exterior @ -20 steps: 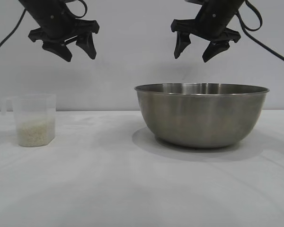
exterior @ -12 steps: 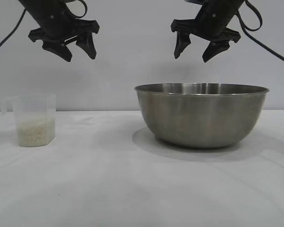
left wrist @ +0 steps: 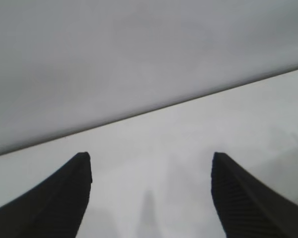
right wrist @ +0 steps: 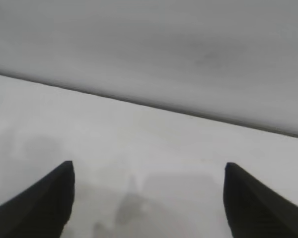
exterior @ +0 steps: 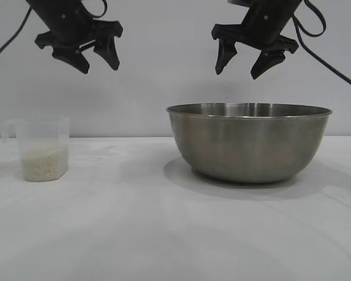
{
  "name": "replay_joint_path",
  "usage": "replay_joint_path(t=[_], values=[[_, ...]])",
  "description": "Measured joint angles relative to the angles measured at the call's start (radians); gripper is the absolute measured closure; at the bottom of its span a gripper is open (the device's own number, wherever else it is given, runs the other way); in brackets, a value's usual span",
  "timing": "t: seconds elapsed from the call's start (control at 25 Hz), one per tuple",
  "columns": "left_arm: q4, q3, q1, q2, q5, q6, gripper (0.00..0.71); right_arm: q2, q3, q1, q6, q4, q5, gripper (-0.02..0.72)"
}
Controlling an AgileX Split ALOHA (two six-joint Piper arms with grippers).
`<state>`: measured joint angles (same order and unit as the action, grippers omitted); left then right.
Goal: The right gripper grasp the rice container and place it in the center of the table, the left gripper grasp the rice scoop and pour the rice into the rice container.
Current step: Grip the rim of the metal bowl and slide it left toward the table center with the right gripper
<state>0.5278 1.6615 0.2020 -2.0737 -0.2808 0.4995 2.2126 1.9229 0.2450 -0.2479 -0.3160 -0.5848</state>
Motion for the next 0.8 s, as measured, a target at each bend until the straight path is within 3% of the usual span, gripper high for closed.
replay_joint_path(t=[0.32, 0.44, 0.68, 0.72, 0.8], values=[[-0.027, 0.005, 0.0, 0.032, -0.006, 0.0, 0.277, -0.036, 0.0, 0.0, 0.0, 0.028, -0.11, 0.174], [-0.031, 0.005, 0.0, 0.032, -0.008, 0.0, 0.277, -0.045, 0.0, -0.002, 0.0, 0.059, -0.206, 0.174], [-0.033, 0.005, 0.0, 0.032, -0.008, 0.0, 0.277, -0.097, 0.0, -0.051, 0.023, 0.065, -0.434, 0.174], [-0.033, 0.005, 0.0, 0.032, -0.008, 0.0, 0.277, -0.101, 0.001, -0.059, 0.026, 0.068, -0.473, 0.226], [-0.035, 0.005, 0.0, 0.032, -0.01, 0.0, 0.277, -0.103, 0.001, -0.071, 0.026, 0.085, -0.551, 0.228]])
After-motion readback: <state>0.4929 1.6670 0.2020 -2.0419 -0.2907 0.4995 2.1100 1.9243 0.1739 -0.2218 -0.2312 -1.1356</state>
